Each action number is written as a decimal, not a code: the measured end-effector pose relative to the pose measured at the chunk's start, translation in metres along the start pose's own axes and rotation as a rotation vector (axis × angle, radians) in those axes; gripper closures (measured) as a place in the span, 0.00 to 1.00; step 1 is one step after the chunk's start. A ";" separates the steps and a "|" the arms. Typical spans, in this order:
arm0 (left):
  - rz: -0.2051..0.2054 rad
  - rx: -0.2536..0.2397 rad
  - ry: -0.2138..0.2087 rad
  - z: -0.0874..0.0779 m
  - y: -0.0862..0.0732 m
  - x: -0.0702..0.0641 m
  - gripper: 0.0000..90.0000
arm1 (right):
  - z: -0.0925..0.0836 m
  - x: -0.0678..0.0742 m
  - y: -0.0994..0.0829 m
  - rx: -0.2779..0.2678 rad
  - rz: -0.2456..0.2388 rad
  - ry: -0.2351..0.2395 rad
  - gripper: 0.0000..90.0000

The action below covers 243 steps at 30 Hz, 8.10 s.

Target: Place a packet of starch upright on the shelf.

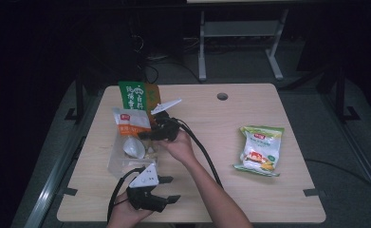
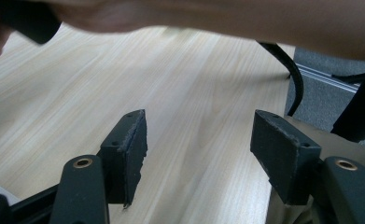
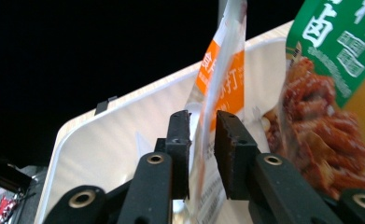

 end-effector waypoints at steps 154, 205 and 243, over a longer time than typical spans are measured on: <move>-0.043 0.036 0.005 0.025 0.004 0.007 0.28 | -0.303 -0.146 -0.229 0.074 0.440 -0.485 0.97; -0.196 -0.040 -0.012 0.059 0.045 0.039 0.29 | -0.230 -0.029 -0.121 -0.134 0.060 -0.165 0.98; -0.148 -0.090 0.076 0.052 0.066 0.056 0.99 | -0.206 -0.023 -0.146 -0.002 -0.051 -0.178 0.78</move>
Point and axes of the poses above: each handheld gripper's, and its own axes: z roughly forward along the jaws, y roughly out of its top, x roughly to its left, the point moved 5 cm from there along z, roughly forward along the jaws, and after that the axes turned 10 degrees about -y, right-handed, at the moved point
